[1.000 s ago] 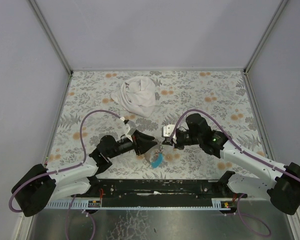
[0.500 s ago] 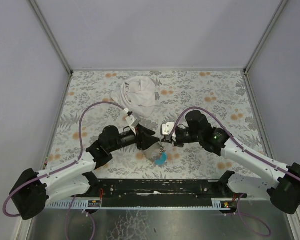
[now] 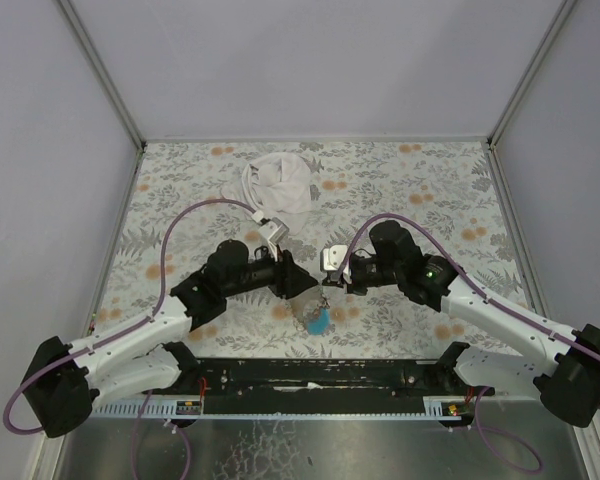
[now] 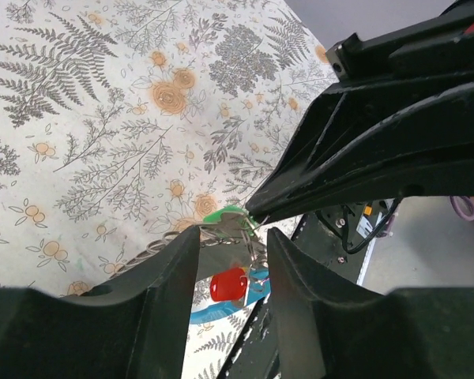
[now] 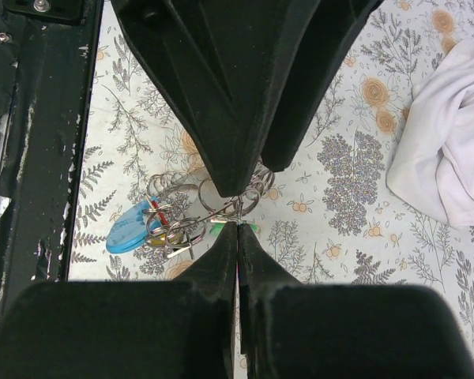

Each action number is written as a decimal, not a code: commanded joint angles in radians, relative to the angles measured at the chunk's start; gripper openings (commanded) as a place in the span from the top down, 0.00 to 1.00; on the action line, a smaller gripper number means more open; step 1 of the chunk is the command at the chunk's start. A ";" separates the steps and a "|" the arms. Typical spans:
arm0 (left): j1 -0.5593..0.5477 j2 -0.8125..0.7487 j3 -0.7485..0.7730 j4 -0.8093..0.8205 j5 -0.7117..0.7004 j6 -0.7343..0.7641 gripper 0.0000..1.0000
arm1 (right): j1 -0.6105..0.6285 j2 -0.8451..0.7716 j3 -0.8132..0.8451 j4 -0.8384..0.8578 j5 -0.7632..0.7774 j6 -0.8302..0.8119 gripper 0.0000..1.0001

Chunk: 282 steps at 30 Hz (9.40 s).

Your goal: Put the keys on the keyring

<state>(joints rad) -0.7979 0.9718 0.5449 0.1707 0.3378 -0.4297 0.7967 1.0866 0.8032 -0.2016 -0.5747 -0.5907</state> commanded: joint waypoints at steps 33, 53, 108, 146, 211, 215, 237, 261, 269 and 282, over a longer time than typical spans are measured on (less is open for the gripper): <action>0.010 -0.022 -0.004 0.054 -0.083 -0.073 1.00 | 0.021 -0.075 0.011 -0.025 0.034 -0.002 1.00; 0.011 0.006 -0.240 0.543 -0.308 -0.322 1.00 | 0.115 0.032 -0.021 0.021 0.081 0.016 1.00; 0.034 -0.013 -0.322 0.689 -0.196 -0.071 1.00 | 0.049 -0.005 -0.149 0.531 0.072 0.400 0.52; 0.033 0.008 -0.298 0.688 -0.173 -0.092 1.00 | 0.049 0.035 -0.112 0.386 0.099 0.278 1.00; 0.021 0.018 -0.415 0.960 -0.152 -0.134 1.00 | -0.004 0.114 -0.133 0.546 -0.081 0.331 0.67; 0.022 0.024 -0.425 0.996 -0.140 -0.125 1.00 | -0.024 0.141 -0.132 0.580 -0.161 0.361 0.70; 0.022 0.090 -0.472 1.151 -0.124 -0.129 1.00 | -0.054 0.140 -0.087 0.514 -0.221 0.354 1.00; 0.100 -0.071 -0.305 0.583 0.081 0.160 0.58 | -0.054 0.200 0.183 0.009 -0.219 0.071 1.00; 0.125 -0.094 -0.285 0.532 0.181 0.295 0.52 | -0.054 0.228 0.250 -0.114 -0.234 0.003 1.00; 0.214 -0.033 -0.269 0.672 0.399 0.303 0.50 | -0.053 0.276 0.364 -0.277 -0.245 -0.130 1.00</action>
<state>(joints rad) -0.6201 0.8986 0.2333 0.7280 0.6170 -0.1226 0.7460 1.3556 1.0855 -0.4297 -0.7792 -0.6579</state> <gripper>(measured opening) 0.501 0.010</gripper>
